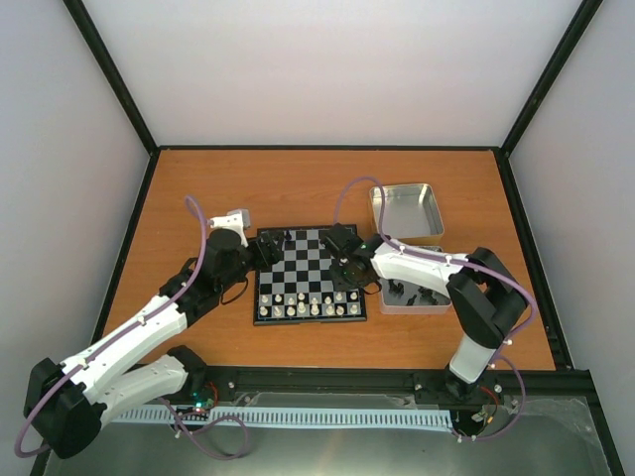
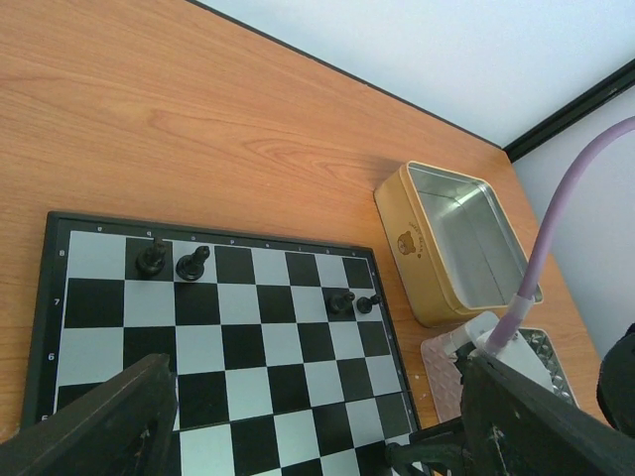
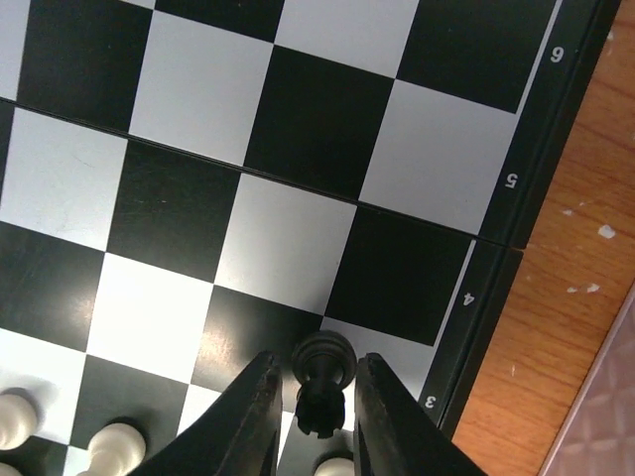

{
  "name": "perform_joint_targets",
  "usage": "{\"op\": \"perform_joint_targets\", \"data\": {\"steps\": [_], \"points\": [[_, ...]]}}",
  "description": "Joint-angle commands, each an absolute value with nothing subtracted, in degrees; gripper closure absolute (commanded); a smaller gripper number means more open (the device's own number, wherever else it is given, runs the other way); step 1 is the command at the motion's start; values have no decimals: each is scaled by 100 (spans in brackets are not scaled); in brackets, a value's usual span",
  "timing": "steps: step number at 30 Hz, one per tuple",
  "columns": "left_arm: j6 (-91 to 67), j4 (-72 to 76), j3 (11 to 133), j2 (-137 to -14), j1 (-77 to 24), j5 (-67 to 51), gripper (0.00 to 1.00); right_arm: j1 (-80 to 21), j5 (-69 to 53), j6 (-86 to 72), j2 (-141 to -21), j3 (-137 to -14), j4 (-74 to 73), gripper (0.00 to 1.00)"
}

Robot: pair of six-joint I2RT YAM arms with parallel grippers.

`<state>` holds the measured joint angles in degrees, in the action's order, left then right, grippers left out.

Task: Set up the chess pieces on the board
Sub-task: Pick up the chess piece from the chessboard.

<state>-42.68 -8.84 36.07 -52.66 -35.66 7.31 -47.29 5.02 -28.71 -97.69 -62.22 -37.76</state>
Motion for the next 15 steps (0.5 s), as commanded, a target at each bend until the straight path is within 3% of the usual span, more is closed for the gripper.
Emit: {"op": "perform_joint_targets", "data": {"steps": [1,3,8,15], "points": [[-4258,-884,3620,-5250,-3525,745,21,-4781,742,-2846,-9902,-6397,-3696,78],[-4243,-885,3617,-5252,-3524,743,21,-4781,826,-2838,-9960,-6451,-3689,78],[-4231,-968,3631,-5219,-3516,827,21,-4781,1102,-2923,-9985,-6586,-3776,92],[-3832,-1648,3740,-4854,-3498,1379,21,-4568,1243,-2955,-9559,-6934,-3804,92]]}}
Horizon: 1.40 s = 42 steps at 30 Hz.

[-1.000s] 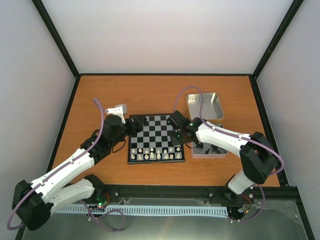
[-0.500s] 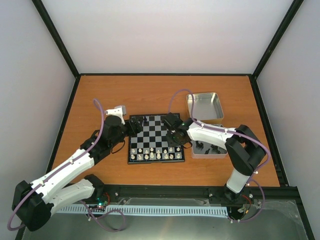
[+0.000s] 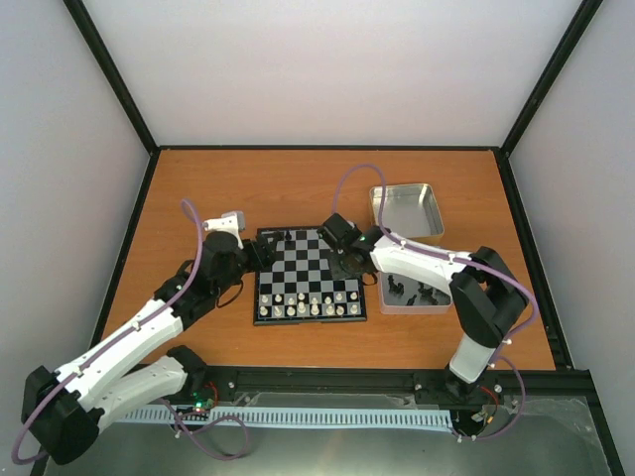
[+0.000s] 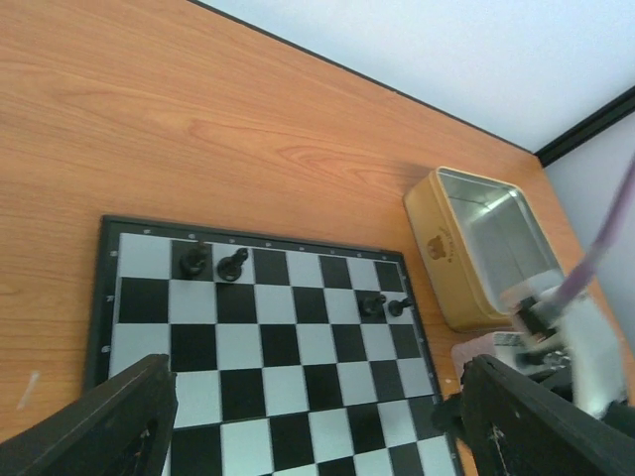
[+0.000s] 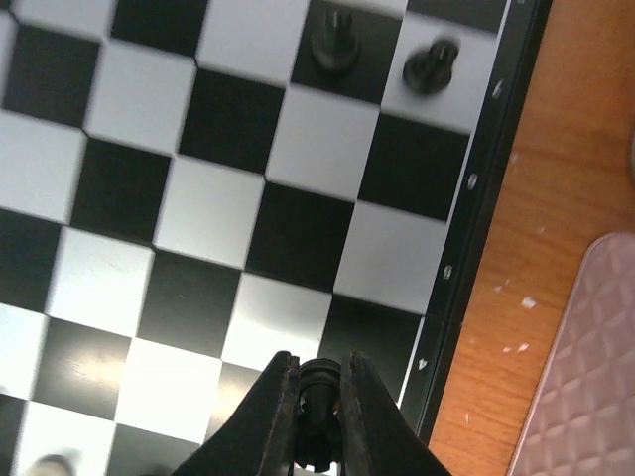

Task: Set up the chess pieces on the board
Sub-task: Pick up the chess piece from the chessboard, then place the chess piece on the chessboard.

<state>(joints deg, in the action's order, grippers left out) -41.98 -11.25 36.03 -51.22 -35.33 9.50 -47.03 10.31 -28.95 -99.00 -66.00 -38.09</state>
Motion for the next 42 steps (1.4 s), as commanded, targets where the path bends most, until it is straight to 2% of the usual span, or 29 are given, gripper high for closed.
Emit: {"op": "perform_joint_targets", "data": {"steps": [1,7,13,23,42], "points": [[-3757,-1800,3774,-4776,-3498,1459,21,-4449,1196,-2923,-9553,-6994,-3764,91],[-3207,-2493,3794,-3962,-3495,1709,18,-3965,1078,-2665,-9997,-7642,-3874,91],[-3115,-2527,3514,-3301,-3490,1726,17,-3625,1118,-2494,-10616,-8450,-4027,91],[-3119,-2572,3518,-3499,-3497,1631,16,-3498,982,-2404,-11623,-9251,-4201,91],[-3113,-2496,3521,-3643,-3496,1804,16,-3313,722,-2378,-12155,-9158,-3888,90]]}}
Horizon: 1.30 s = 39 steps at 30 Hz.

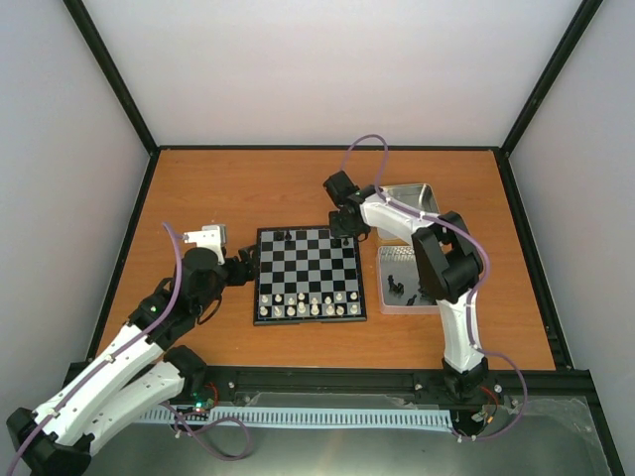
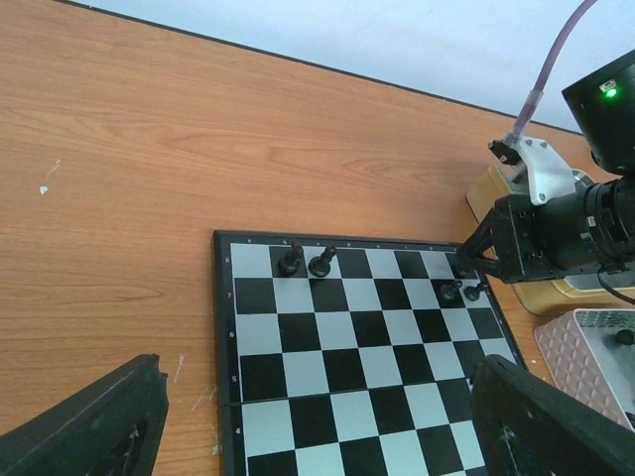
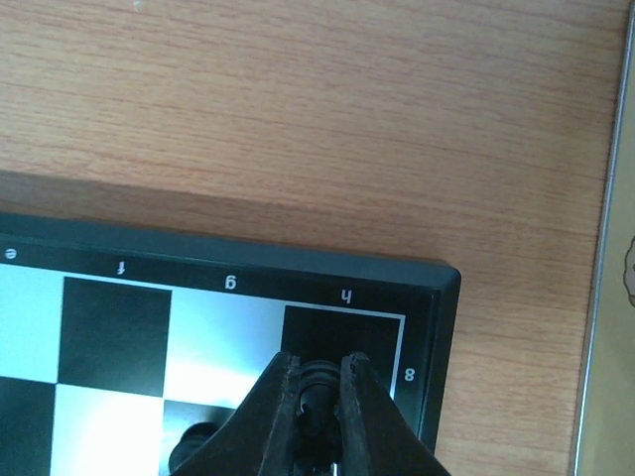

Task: Set up the chess pieces on the board
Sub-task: Place the chess piece on the chessboard, then pick up the chess piece from the storage box.

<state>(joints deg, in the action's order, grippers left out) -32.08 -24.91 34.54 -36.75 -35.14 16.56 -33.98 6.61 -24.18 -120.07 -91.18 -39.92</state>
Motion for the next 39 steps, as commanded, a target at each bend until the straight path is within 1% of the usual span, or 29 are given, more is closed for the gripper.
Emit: {"op": "perform_joint_targets", "data": {"steps": [1,3,5,9,14,16,19,21,29,31,35,39], "points": [[-3112,-2496,3518,-3639,-3491,1814,16,-3307,759,-2388,-12182,-9165,-3904,90],[-3111,-2504,3529,-3639,-3491,1825,16,-3296,765,-2402,-12203,-9138,-3898,90],[-3111,-2505,3524,-3639,-3496,1835,16,-3289,745,-2396,-12215,-9105,-3862,87],[-3113,-2503,3528,-3664,-3489,1816,16,-3287,626,-2382,-12190,-9107,-3852,73],[-3103,-2508,3551,-3652,-3489,1793,16,-3287,536,-2391,-11690,-9278,-3894,61],[-3103,-2477,3551,-3654,-3490,1759,16,-3275,656,-2424,-11406,-9336,-3946,57],[-3129,-2393,3551,-3680,-3496,1633,16,-3208,848,-2512,-10912,-9209,-3998,56],[-3164,-2327,3551,-3706,-3492,1504,16,-3143,1006,-2582,-10486,-8845,-3940,56],[-3156,-2263,3535,-3695,-3497,1237,15,-2641,1493,-3146,-8169,-6140,-3369,56],[-3132,-2185,3492,-3664,-3489,1262,14,-2431,1590,-3271,-7586,-5558,-3388,54],[-3127,-1828,3439,-3738,-3495,1284,13,-2013,1524,-3327,-7146,-4867,-3545,52],[-3154,-1480,3407,-3911,-3490,1219,13,-1851,1223,-3260,-7142,-4395,-3369,55]]}}
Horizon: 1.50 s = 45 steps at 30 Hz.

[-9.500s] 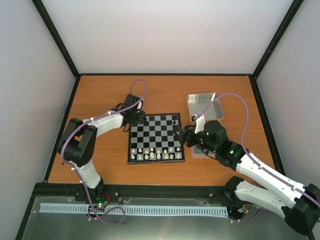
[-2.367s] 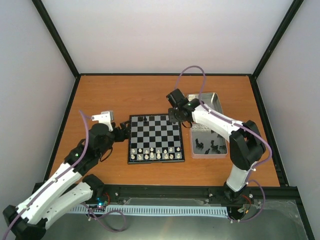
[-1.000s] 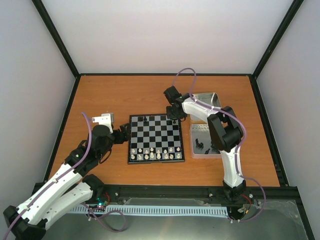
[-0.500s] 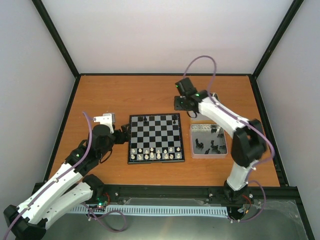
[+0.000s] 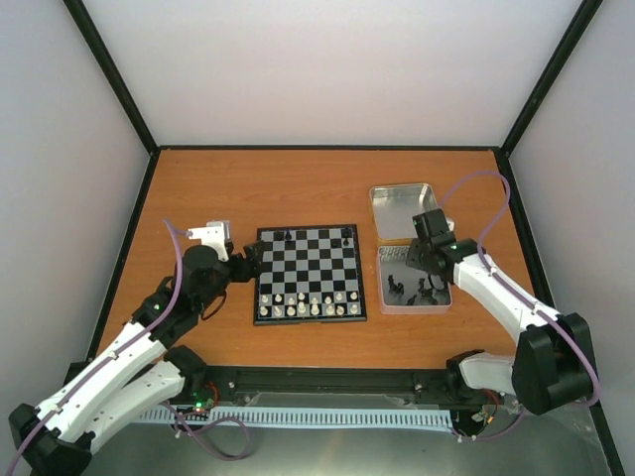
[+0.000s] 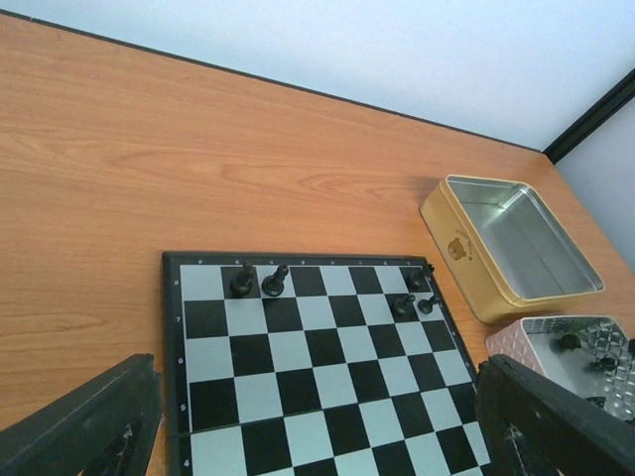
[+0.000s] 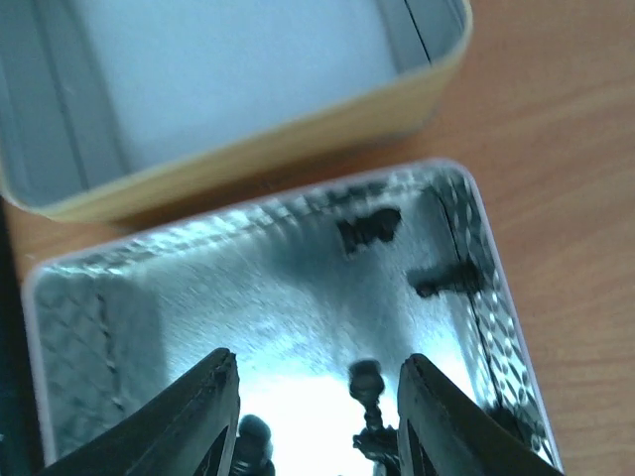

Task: Set up the chess pieces on the board
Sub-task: Pick up the chess piece from the storage box.

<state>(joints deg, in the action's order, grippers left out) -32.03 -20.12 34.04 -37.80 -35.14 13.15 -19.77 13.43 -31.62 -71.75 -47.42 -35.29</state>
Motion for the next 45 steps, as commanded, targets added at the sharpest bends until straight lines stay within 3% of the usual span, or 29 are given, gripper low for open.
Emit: {"op": "perform_joint_targets", "data": {"steps": [1,15,27,33,37,45], "points": [[-3174,-1468,3434,-3952,-3494,1188,13,-1843,1177,-3286,-7178,-4332,-3333,55],[-3395,-1275,3428,-4301,-3496,968,13,-1723,908,-2872,-8319,-4074,-2908,61],[-3280,-1327,3441,-4197,-3492,1132,12,-1704,1169,-2829,-8501,-3939,-2752,73],[-3276,-1396,3475,-4202,-3489,1122,13,-1666,1088,-2826,-8653,-3955,-2694,72],[-3294,-1432,3468,-4138,-3492,1138,13,-1638,908,-2881,-8632,-3904,-2675,79],[-3300,-1435,3439,-4128,-3495,1147,13,-1634,741,-2717,-8222,-3984,-2989,65]]}}
